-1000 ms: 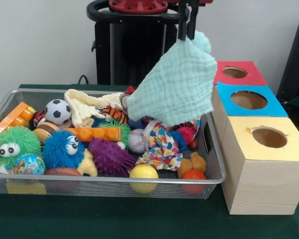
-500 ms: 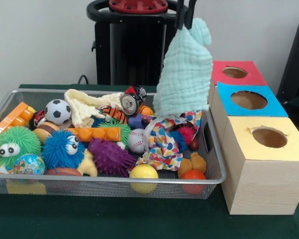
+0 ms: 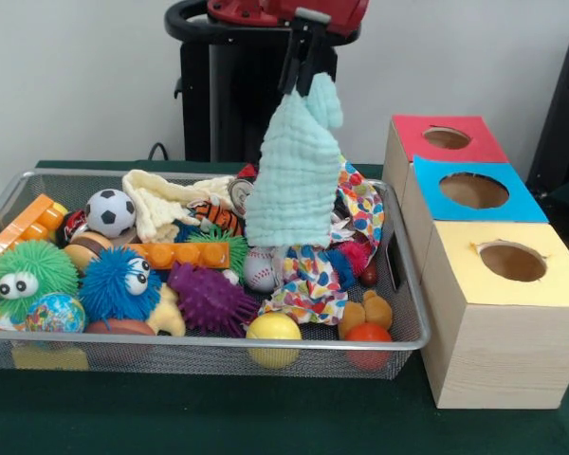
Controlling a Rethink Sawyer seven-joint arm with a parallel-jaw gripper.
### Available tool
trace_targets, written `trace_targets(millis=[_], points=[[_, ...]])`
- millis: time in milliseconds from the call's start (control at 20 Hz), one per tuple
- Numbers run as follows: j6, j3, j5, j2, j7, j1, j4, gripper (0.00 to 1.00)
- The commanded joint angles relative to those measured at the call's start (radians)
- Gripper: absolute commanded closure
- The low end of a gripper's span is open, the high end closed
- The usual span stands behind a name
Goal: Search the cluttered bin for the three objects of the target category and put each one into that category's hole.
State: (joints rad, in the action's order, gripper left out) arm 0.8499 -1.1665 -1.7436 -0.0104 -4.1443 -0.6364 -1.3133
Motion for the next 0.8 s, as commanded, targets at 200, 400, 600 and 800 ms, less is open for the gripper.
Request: trace_targets(millis=[200,400,600,800], points=[[-0.106,0.13,0.09,-0.123,-0.145,0.039,-0.009,1.0],[-0.112,0.128,0.083,-0.143,-0.147,0.053,0.012,1.0],[-0.117,0.116,0.072,-0.165,-0.131,0.056,0.017,1.0],[-0.137,0.107,0.072,-0.182,-0.105,0.057,0.017,1.0]])
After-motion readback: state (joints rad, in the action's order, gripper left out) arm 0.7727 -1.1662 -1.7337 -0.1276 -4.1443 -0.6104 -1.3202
